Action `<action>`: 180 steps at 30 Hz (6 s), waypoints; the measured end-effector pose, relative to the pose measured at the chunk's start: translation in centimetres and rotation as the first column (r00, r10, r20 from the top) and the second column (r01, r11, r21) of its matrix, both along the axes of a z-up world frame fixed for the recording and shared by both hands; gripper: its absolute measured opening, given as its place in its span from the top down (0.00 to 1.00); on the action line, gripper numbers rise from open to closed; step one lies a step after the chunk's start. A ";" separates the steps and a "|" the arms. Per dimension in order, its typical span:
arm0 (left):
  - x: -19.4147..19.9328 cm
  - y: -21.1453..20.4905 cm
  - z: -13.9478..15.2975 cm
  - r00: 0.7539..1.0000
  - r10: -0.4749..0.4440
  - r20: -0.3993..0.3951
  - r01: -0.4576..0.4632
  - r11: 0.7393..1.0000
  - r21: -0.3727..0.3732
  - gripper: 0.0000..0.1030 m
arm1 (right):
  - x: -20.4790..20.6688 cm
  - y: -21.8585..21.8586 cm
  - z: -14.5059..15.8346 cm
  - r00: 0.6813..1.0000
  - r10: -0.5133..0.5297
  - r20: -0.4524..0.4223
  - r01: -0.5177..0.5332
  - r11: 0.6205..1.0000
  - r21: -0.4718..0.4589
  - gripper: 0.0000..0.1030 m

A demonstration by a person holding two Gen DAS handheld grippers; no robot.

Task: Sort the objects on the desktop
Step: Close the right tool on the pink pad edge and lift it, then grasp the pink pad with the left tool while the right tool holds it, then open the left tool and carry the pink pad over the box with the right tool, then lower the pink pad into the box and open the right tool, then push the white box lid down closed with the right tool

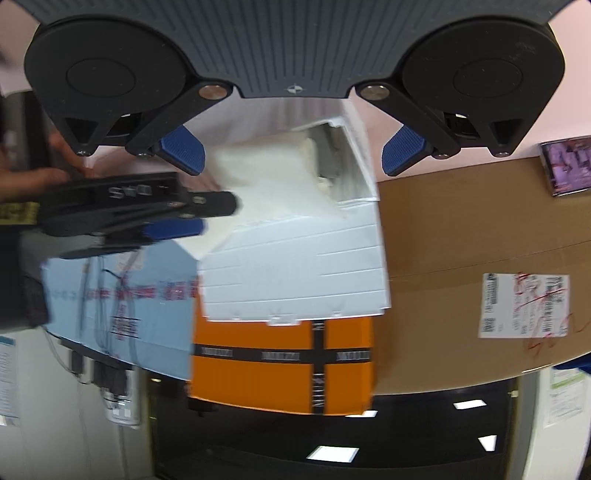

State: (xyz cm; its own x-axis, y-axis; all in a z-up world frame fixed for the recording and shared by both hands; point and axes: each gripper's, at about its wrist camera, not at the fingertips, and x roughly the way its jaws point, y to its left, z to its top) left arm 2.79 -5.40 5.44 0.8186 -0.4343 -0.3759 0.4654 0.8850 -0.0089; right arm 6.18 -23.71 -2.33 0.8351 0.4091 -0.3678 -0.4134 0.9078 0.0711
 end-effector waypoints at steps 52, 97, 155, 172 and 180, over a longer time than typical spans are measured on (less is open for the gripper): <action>8.3 0.5 -3.5 0.911 -0.126 -0.394 -0.205 0.689 -0.695 0.82 | -6.7 -4.9 2.2 0.984 0.151 0.097 -0.161 0.982 0.102 0.14; 6.6 1.1 -2.2 0.941 0.324 -0.099 -0.326 0.946 -0.003 0.40 | -5.5 -0.3 1.1 0.993 -0.017 0.115 0.028 0.996 -0.089 0.62; 6.7 3.0 -1.4 0.940 0.310 -0.145 -0.335 0.920 -0.204 0.00 | -1.2 -1.9 1.8 0.995 -0.070 0.076 0.071 0.997 -0.012 0.00; 9.2 3.0 -1.3 0.949 0.287 -0.130 -0.310 0.924 -0.223 0.00 | 3.5 -4.3 2.6 0.995 -0.071 0.068 0.056 0.977 0.206 0.00; 9.3 2.8 -1.5 0.951 0.278 -0.134 -0.302 0.927 -0.222 0.00 | 5.0 -4.4 2.5 0.992 -0.113 0.060 0.101 0.979 0.176 0.00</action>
